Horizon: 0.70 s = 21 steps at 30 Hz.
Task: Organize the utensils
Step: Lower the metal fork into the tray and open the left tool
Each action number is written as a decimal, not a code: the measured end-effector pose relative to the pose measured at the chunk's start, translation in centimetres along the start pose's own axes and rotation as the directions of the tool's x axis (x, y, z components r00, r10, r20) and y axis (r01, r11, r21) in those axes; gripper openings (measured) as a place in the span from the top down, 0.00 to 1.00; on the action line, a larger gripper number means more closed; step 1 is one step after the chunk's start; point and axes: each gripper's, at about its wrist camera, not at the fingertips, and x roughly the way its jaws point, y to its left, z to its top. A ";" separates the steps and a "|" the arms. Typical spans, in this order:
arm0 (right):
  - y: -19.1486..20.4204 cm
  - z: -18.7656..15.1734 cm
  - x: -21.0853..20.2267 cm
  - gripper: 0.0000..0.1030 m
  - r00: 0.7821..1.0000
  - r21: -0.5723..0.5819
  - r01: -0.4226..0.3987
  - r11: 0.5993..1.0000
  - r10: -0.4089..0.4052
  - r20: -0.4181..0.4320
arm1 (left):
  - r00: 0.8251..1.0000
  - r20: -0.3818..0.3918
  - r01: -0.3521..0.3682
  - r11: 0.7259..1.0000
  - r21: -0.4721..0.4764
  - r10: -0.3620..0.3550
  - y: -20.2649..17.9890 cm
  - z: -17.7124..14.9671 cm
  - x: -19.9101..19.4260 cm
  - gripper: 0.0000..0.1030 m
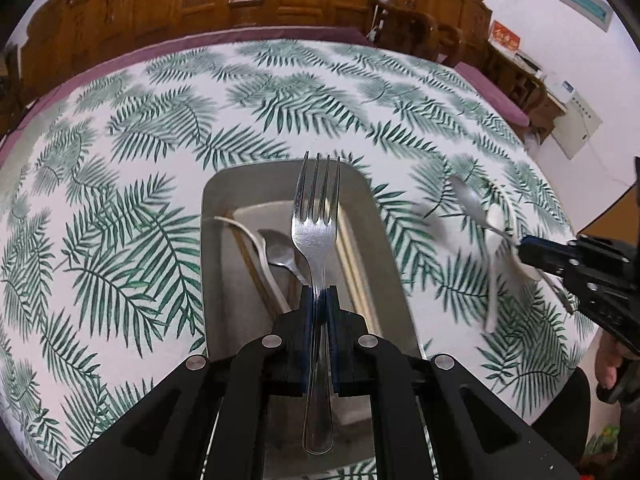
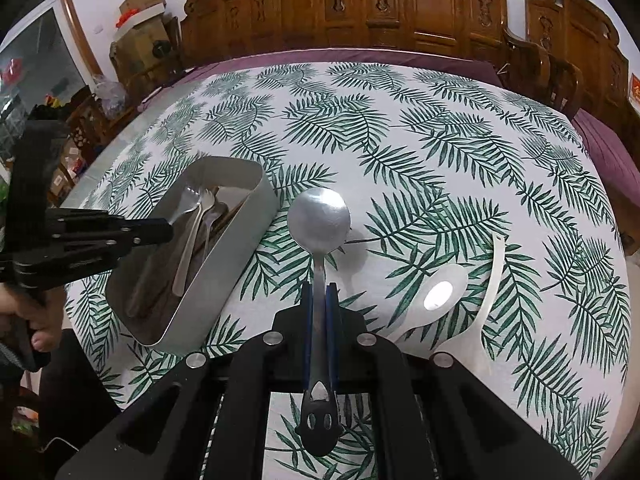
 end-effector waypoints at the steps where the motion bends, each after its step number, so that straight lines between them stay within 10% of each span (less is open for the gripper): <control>1: 0.0 0.0 0.0 0.93 1.000 -0.001 -0.001 1.000 0.001 -0.001 | 1.000 -0.004 -0.002 1.000 -0.001 0.002 0.1 0.0 0.3 0.94; 21: 1.6 0.2 -0.8 0.93 1.000 -0.018 -0.004 1.000 0.004 0.006 | 1.000 -0.015 -0.023 1.000 -0.014 0.023 0.4 -0.5 0.8 0.93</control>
